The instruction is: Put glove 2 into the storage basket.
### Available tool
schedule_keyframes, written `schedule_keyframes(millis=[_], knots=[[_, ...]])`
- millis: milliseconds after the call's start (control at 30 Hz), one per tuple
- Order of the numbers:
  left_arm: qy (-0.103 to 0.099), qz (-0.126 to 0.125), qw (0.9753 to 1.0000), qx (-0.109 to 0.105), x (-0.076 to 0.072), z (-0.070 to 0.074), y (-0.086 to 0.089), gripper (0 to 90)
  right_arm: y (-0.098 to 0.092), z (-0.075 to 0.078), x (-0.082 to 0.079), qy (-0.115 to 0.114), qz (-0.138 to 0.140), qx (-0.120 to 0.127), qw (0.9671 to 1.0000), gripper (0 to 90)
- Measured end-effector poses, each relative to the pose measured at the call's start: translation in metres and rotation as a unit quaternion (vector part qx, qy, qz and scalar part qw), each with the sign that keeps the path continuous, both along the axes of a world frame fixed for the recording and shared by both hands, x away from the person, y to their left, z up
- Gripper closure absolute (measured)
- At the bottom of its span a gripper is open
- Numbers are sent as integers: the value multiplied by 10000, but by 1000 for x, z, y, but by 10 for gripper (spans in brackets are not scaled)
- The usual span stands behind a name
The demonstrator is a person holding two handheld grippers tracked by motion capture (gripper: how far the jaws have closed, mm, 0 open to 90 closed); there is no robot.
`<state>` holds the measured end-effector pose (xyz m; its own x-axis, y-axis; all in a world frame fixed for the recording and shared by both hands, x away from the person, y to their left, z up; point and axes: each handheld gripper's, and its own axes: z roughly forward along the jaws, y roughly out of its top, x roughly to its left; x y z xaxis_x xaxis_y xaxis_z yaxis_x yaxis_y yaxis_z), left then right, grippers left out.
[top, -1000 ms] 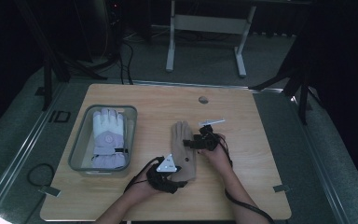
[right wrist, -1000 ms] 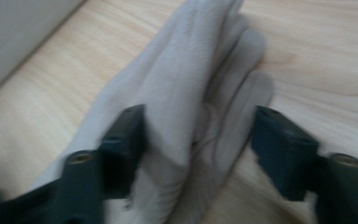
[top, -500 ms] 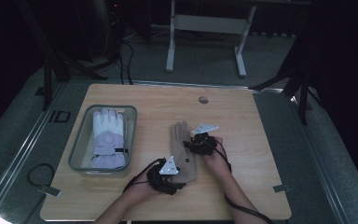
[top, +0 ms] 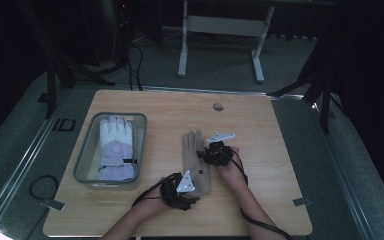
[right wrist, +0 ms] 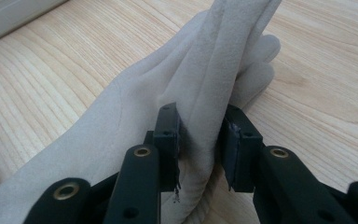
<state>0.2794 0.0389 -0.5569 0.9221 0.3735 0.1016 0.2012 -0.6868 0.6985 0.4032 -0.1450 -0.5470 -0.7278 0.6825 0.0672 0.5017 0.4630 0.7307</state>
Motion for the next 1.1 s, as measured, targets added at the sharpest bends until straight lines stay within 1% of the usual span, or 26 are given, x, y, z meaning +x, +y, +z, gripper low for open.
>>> schedule_keyframes(millis=[33,133,167,200,233,267,367,433,500,600,700,733,800,867,900,933,1000,1033,1067,1100], knots=[[-24,45,10000,17,0,0,0,411,0,0,0,-1,-1,-3,10000,697],[-90,199,9998,46,1,1,0,516,0,0,0,17,-22,7,10000,697],[-131,275,9995,105,2,2,0,570,0,0,0,22,-33,17,10000,697],[-159,329,9992,132,3,2,-1,633,0,0,0,29,-40,25,10000,697],[-192,386,9990,143,4,3,-1,677,0,0,0,44,-49,41,10000,698],[-170,424,9989,123,5,3,0,737,0,0,0,56,-53,63,10000,697],[88,504,9987,-75,10,4,3,796,0,0,1,63,-61,69,9999,701],[148,499,9986,-97,11,5,4,807,0,1,0,30,-54,55,10000,707],[143,464,9988,-62,10,5,4,812,1,2,-1,19,-63,59,10000,715],[193,472,9987,-62,9,6,5,815,2,3,-4,-69,-41,42,10000,723],[160,432,9989,-5,8,9,5,818,3,5,-5,-81,-37,54,9999,731],[172,438,9989,-42,8,10,5,819,3,7,-5,-66,-45,74,9999,732],[176,379,9991,23,7,13,6,820,3,12,-5,-64,-41,125,9999,733],[166,344,9993,48,5,15,7,820,3,17,-7,-68,41,185,9998,732],[154,323,9993,97,4,16,8,820,4,20,-8,-79,66,193,9998,732],[138,344,9993,84,3,17,8,821,5,24,-9,-104,108,179,9997,732],[166,356,9992,52,3,19,10,820,7,28,-10,-161,132,138,9997,732],[128,375,9992,37,2,21,11,820,8,30,-10,-152,133,153,9997,732],[119,380,9992,11,2,23,12,821,9,32,-11,-202,124,138,9996,732],[119,380,9992,11,2,23,12,820,9,32,-11,-202,124,138,9996,732]])
